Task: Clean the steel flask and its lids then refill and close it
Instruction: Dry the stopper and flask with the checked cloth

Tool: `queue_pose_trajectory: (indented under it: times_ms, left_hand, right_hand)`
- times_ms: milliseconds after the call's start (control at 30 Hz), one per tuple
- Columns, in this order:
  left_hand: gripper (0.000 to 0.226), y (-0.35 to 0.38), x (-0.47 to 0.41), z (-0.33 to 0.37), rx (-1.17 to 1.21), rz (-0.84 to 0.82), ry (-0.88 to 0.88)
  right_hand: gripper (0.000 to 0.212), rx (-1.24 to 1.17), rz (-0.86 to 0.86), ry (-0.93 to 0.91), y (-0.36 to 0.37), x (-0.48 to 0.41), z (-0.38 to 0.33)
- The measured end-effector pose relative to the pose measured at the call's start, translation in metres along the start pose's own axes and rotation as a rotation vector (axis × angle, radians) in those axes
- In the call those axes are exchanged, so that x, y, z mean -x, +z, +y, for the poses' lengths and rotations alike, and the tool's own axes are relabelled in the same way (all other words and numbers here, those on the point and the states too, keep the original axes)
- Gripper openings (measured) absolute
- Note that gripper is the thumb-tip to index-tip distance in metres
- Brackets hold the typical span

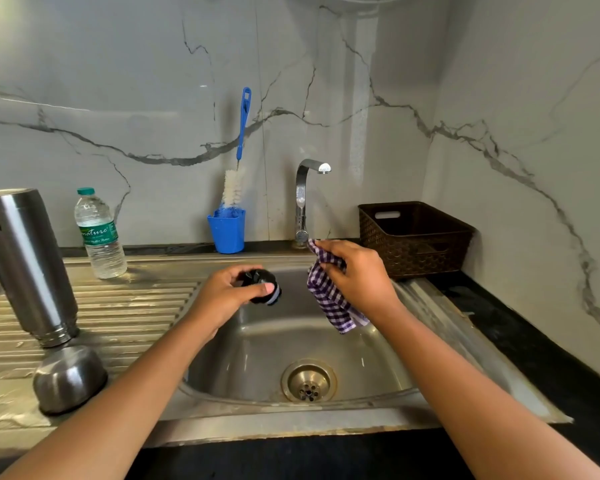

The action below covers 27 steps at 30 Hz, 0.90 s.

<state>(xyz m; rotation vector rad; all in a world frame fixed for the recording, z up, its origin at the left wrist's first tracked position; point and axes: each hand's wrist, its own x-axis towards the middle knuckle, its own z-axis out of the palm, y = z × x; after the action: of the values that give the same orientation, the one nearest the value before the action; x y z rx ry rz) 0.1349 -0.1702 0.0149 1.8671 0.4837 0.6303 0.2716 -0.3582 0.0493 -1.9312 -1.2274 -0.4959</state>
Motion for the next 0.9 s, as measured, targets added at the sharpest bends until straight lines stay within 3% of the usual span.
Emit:
queue_pose_trajectory:
  times_ms: [100, 300, 433, 500, 667, 800, 900]
  left_hand:
    - [0.041, 0.001, 0.004, -0.006, -0.131, -0.140, -0.080]
    - [0.050, -0.001, 0.006, 0.011, 0.328, -0.074, -0.087]
    - [0.045, 0.004, 0.010, 0.015, 0.427, -0.091, -0.017]
    - [0.046, 0.007, 0.011, 0.019, 0.478, -0.101, 0.010]
    - [0.089, 0.009, 0.013, 0.017, 0.550, -0.124, 0.038]
    - [0.056, 0.015, 0.016, 0.019, 0.475, -0.074, 0.136]
    - [0.051, 0.015, 0.017, 0.018, 0.351, -0.059, 0.245]
  right_hand:
    - [0.040, -0.055, -0.022, 0.076, 0.001, 0.000, 0.002]
    - [0.036, -0.322, -0.119, 0.248, 0.003, 0.000, 0.008]
    - [0.034, -0.542, -0.139, 0.230, 0.010, 0.004, -0.005]
    - [0.035, -0.502, -0.175, 0.164, 0.016, 0.007, -0.011]
    - [0.046, -0.400, -0.230, 0.027, 0.028, 0.013, -0.020]
    - [0.039, -0.389, -0.177, 0.059, 0.035, 0.014, -0.024]
    - [0.032, -0.667, -0.224, 0.289, 0.037, 0.012, -0.029]
